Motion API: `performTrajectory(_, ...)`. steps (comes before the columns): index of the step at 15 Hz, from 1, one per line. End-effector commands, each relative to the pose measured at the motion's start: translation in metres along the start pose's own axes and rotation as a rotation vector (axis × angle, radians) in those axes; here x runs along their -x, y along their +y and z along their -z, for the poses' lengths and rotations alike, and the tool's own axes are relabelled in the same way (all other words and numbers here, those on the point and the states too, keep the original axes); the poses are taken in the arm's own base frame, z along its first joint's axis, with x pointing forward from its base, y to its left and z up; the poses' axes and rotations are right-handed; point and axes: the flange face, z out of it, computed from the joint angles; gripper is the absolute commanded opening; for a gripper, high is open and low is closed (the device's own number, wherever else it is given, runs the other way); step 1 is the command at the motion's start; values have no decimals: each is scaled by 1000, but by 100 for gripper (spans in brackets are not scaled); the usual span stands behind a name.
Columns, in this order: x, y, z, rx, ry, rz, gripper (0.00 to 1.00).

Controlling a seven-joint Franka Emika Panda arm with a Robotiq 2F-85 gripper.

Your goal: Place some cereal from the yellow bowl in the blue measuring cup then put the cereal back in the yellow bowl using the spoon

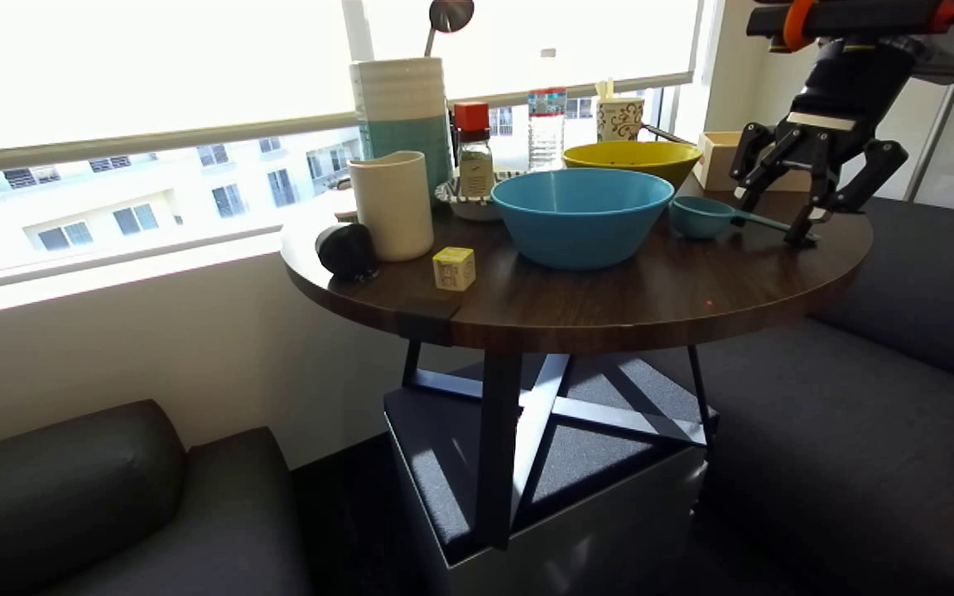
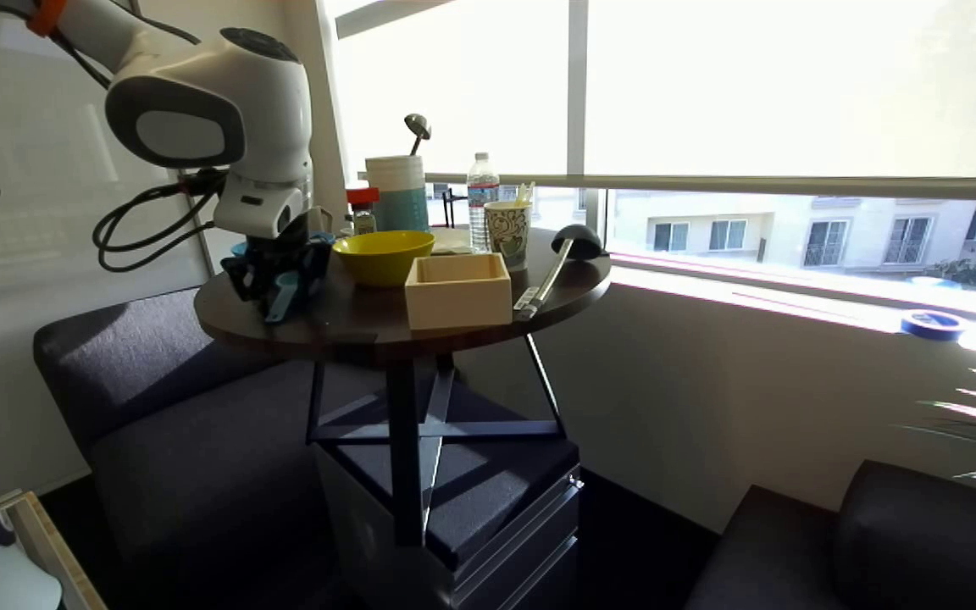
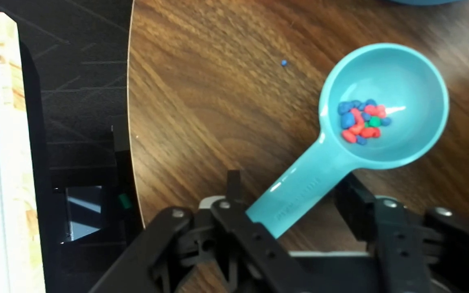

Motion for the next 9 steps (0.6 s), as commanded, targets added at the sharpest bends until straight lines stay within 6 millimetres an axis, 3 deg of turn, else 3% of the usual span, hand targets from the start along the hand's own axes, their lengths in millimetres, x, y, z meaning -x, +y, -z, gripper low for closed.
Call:
performTrajectory(1,0,-2,5,-19,4,3,57)
performTrajectory(4,0,-3,4,-16,6,4,41)
performTrajectory(6,0,-2,5,-17,6,3,38)
performTrajectory(7,-1,-2,5,-18,7,2,32)
performTrajectory(9,-1,-2,6,-18,7,2,33)
